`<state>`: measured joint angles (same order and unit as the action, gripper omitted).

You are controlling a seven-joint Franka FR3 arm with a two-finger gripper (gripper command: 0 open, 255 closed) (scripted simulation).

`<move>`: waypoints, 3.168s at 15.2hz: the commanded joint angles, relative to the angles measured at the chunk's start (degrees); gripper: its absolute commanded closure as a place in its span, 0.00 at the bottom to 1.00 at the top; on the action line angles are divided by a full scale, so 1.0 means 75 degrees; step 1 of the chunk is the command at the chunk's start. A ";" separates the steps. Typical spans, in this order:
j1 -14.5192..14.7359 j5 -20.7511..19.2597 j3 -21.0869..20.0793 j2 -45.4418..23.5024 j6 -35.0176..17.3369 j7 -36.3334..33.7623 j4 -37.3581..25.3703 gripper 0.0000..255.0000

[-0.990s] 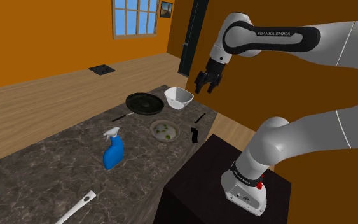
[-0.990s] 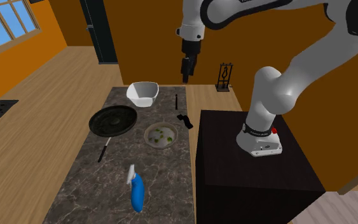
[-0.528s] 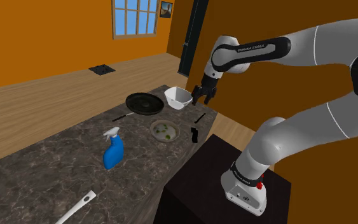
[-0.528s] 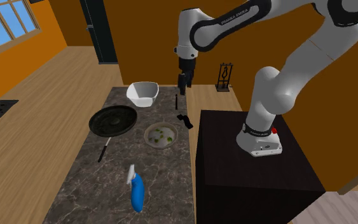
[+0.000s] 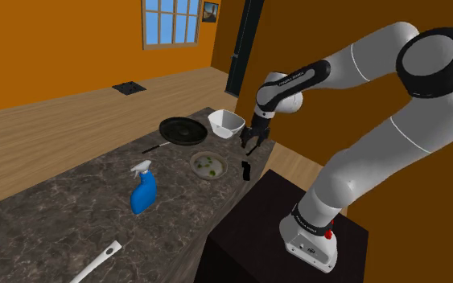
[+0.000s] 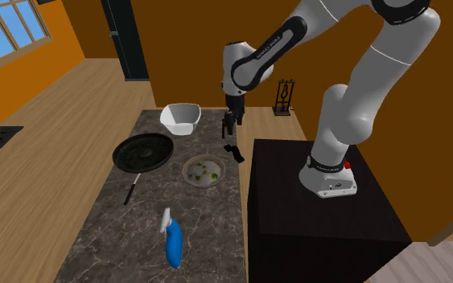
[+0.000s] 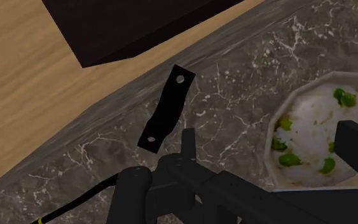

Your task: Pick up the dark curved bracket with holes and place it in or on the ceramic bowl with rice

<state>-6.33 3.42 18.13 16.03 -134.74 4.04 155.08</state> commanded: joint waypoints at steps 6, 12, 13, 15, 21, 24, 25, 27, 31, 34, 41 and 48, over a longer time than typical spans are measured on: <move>0.0085 0.1189 0.0472 -0.2301 -0.1471 0.1201 -0.0312 0.00; -0.0210 0.2587 0.0175 -0.3896 -0.2260 0.2348 -0.0702 0.00; -0.0246 0.2729 0.0097 -0.4017 -0.2356 0.2449 -0.0713 0.00; -0.0328 0.3013 -0.0069 -0.4259 -0.2543 0.2652 -0.0741 0.00; -0.0460 0.3370 -0.0308 -0.4573 -0.2781 0.2910 -0.0790 0.00; -0.0460 0.3370 -0.0308 -0.4573 -0.2781 0.2910 -0.0790 0.00; -0.0460 0.3368 -0.0307 -0.4572 -0.2780 0.2909 -0.0790 0.00; -0.0460 0.3368 -0.0307 -0.4572 -0.2780 0.2909 -0.0790 1.00; -0.0460 0.3368 -0.0307 -0.4571 -0.2780 0.2909 -0.0790 1.00; -0.0460 0.3368 -0.0307 -0.4571 -0.2780 0.2909 -0.0790 1.00; -0.0130 0.2522 0.0207 -0.3758 -0.2270 0.2246 -0.0576 1.00; 0.0051 0.1492 0.0608 -0.2804 -0.1606 0.1453 -0.0435 1.00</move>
<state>-6.00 15.81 22.24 -6.08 -147.52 15.68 151.60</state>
